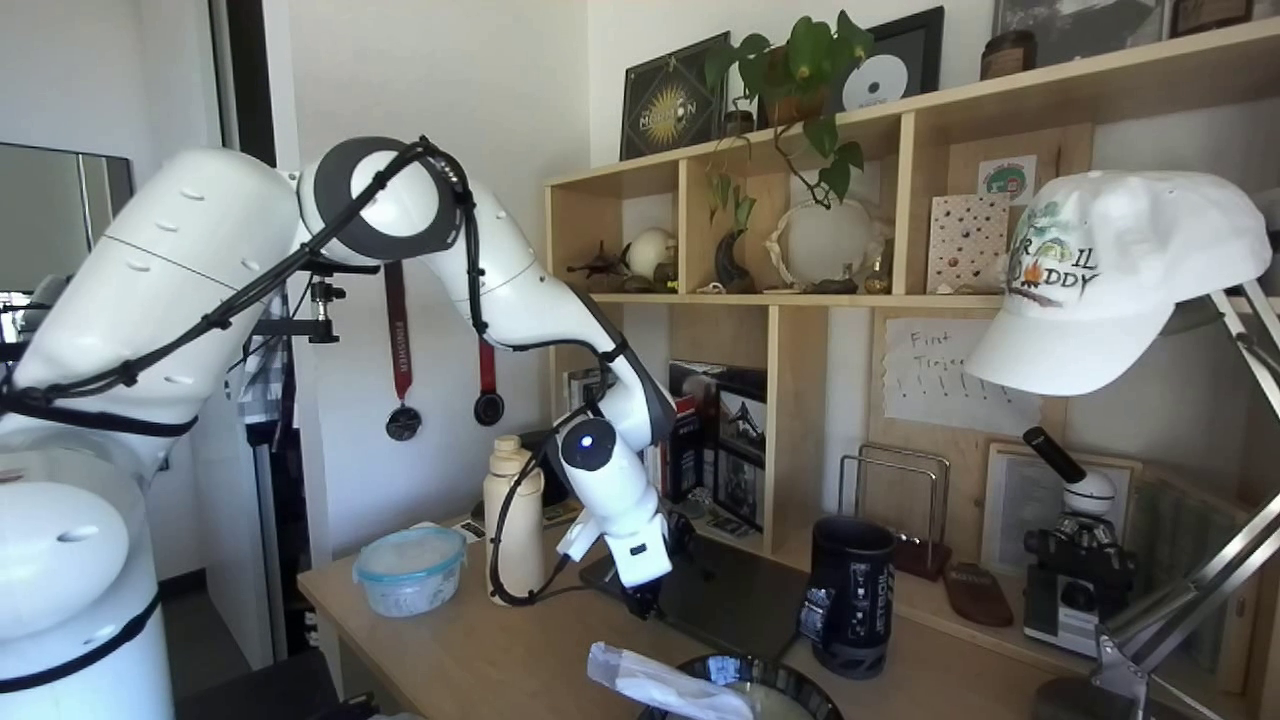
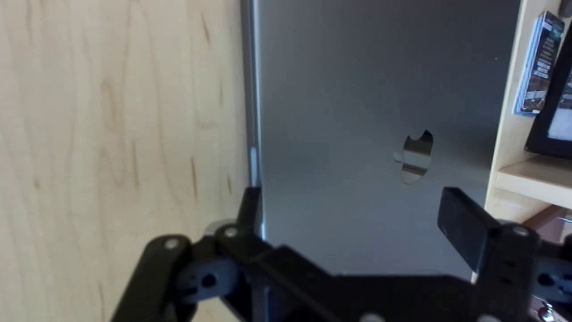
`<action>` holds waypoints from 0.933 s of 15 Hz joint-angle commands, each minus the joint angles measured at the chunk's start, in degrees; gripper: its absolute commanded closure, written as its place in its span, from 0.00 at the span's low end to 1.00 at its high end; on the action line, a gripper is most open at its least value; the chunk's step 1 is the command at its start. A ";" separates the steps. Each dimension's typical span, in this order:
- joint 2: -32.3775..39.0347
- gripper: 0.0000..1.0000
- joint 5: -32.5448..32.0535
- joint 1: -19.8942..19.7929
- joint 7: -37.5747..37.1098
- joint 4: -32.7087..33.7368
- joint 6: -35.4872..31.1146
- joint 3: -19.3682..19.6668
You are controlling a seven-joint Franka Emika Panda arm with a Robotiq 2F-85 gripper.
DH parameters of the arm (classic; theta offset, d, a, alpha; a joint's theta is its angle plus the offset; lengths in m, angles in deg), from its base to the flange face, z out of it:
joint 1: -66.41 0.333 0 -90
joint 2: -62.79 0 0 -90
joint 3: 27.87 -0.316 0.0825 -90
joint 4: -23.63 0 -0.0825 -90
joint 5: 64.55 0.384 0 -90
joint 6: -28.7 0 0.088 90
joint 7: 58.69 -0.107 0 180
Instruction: Open the laptop
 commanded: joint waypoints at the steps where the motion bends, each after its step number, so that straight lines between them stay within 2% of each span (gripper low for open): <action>1: -1.30 0.00 8.07 2.36 7.10 3.01 1.55 3.09; 6: -1.69 0.00 14.08 4.60 13.09 5.76 2.93 5.38; 14: -1.10 0.00 4.41 2.31 3.42 0.73 -2.35 -0.64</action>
